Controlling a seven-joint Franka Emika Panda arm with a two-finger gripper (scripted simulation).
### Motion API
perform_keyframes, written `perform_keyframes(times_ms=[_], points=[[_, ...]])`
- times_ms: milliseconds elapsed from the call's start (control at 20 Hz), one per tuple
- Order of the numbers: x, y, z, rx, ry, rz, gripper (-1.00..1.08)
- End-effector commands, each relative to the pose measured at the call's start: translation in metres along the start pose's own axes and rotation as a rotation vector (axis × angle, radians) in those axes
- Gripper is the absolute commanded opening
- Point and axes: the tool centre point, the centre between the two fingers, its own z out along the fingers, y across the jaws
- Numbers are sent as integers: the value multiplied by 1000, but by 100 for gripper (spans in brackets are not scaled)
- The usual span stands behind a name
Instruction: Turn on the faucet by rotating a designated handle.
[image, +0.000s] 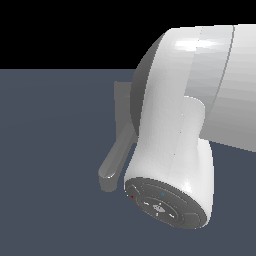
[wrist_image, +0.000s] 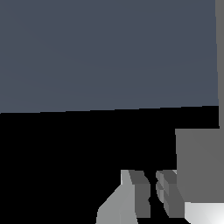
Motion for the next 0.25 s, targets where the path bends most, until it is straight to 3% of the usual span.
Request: perform_keyframes(times_ms=[0,200], points=[[12,25,-1,-178,7,-53,-100],[19,24,0,-195,5,-60,-100]])
